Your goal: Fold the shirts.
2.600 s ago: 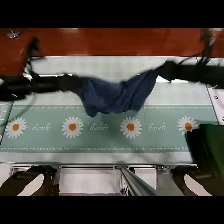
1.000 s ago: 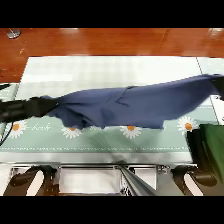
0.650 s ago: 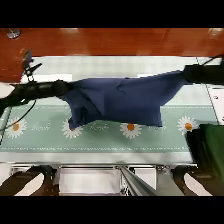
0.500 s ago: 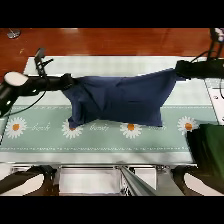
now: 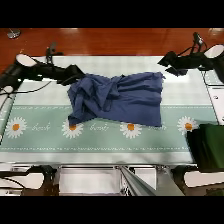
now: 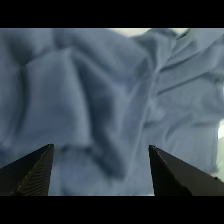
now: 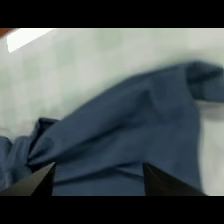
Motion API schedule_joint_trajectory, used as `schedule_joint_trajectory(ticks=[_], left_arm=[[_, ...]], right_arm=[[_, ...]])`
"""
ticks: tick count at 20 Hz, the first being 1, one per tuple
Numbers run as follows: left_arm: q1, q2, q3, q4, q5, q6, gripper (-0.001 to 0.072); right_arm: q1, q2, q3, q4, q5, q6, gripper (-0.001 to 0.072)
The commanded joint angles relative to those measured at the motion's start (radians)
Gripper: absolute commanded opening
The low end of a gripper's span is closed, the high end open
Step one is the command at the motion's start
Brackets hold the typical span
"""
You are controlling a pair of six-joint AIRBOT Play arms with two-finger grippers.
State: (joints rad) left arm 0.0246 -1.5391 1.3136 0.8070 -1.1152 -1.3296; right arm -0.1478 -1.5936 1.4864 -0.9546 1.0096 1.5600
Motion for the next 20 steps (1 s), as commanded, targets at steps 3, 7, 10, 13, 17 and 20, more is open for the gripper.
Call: schedule_joint_trajectory(ticks=[3,7,10,13,17,20], left_arm=[[0.23,0.121,-0.132,0.135,-0.32,-0.045,0.0703],[0.262,0.315,-0.596,-0.021,-0.075,-0.011,0.0702],[0.259,0.343,-0.792,-0.438,0.071,0.255,0.0702],[0.214,0.296,-0.813,-0.528,0.106,0.335,0.0702],[0.122,0.206,-0.777,-0.529,0.135,0.335,0.0702],[0.079,0.151,-0.717,-0.531,0.144,0.334,0.07]], right_arm=[[-0.212,0.108,-0.044,-0.312,0.36,-0.131,0.0624],[-0.37,0.352,-0.529,-0.187,0.09,-0.122,0.0617],[-0.382,0.483,-0.827,-0.051,-0.018,-0.2,0.0617],[-0.372,0.526,-0.961,0.039,-0.034,-0.25,0.0617],[-0.372,0.525,-0.984,0.057,-0.026,-0.264,0.0617],[-0.372,0.525,-0.984,0.059,-0.014,-0.264,0.0616]])
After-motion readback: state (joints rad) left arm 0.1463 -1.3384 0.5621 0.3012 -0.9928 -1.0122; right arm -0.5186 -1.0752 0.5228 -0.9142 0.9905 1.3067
